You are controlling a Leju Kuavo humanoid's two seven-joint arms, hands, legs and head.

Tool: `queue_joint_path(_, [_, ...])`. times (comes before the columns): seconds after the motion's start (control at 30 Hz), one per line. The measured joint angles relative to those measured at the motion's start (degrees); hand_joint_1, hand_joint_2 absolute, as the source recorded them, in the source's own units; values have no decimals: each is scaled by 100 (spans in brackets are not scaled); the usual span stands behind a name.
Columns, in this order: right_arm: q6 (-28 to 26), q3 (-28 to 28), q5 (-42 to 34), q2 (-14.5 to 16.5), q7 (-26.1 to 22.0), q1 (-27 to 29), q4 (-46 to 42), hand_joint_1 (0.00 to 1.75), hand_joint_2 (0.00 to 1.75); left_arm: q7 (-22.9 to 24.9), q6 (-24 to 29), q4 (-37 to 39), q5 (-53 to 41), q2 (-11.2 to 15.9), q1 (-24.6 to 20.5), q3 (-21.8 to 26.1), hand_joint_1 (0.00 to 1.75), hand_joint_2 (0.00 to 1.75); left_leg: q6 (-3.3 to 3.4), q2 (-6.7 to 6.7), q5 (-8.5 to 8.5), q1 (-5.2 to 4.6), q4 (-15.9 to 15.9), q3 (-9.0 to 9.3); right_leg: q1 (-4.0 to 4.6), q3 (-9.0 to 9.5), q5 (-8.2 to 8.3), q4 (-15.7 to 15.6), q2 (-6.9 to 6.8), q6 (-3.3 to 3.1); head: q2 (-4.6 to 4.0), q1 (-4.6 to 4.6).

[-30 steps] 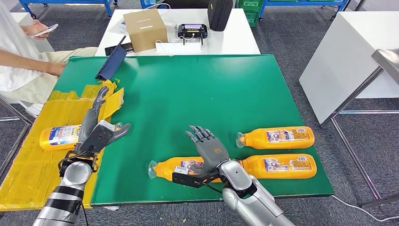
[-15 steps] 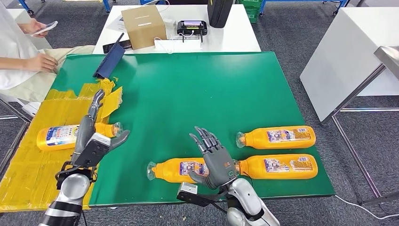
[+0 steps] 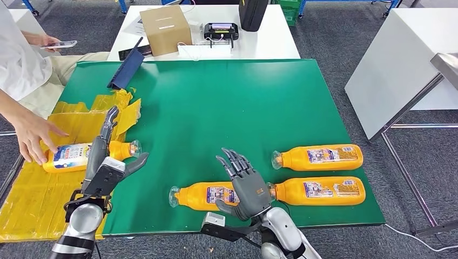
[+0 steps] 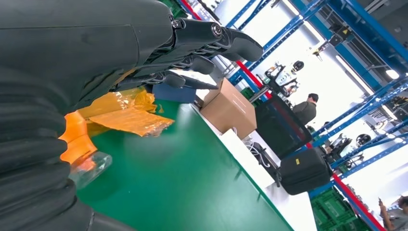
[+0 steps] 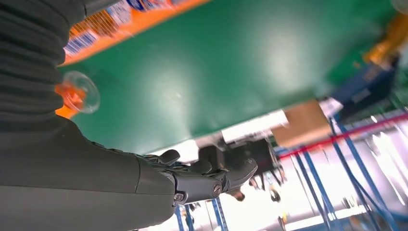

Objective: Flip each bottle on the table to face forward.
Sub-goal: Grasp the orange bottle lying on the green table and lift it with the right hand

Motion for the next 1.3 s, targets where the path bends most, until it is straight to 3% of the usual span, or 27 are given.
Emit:
queue_joint_path(0.2, [278, -2, 178, -9, 346, -219, 608, 0, 175, 0, -44, -56, 10, -45, 18, -1, 0, 175, 0, 0, 0, 0, 0, -1, 0, 0, 0, 0, 0, 0, 0, 0])
queue_joint_path(0.83, [646, 12, -100, 135, 475, -748, 1919, 3, 175, 2, -100, -50, 83, -105, -99, -127, 0, 175, 0, 2, 1, 0, 1, 0, 0, -3, 1, 0, 0, 1, 0, -1])
queue_joint_path(0.87, [649, 13, -67, 144, 543, -786, 1984, 10, 175, 3, -104, -47, 89, -107, -103, -139, 0, 175, 0, 1, 1, 0, 1, 0, 0, -3, 1, 0, 0, 0, 0, -1])
queue_joint_path(0.9, [658, 14, -20, 152, 627, -826, 2055, 35, 175, 3, -107, -44, 95, -108, -105, -149, 0, 175, 0, 1, 1, 0, 1, 1, 0, -3, 1, 0, 0, 0, 0, -1])
queue_joint_path(1.0, [712, 23, 144, 184, 890, -965, 2309, 130, 175, 4, -109, -22, 104, -116, -121, -169, 0, 175, 0, 1, 1, 0, 0, 8, 0, -2, 1, -1, 0, 0, 0, 0])
queue_joint_path(1.03, [732, 27, 184, 196, 945, -1016, 2396, 141, 175, 5, -109, -11, 105, -121, -129, -173, 0, 175, 0, 2, 0, 0, 0, 13, 0, -9, 0, -1, 1, -1, 0, 0])
queue_joint_path(1.2, [792, 33, 285, 248, 1045, -1236, 2754, 158, 175, 11, -110, 46, 123, -148, -187, -195, 0, 175, -1, 0, -6, 0, -1, 33, -1, -36, -18, -4, 0, -22, 0, 1])
queue_joint_path(1.3, [824, 34, 306, 267, 1076, -1307, 2896, 159, 175, 16, -111, 80, 145, -155, -200, -233, 0, 175, 0, 2, -4, 0, -1, 40, -2, -30, -13, -4, 0, -24, 0, 1])
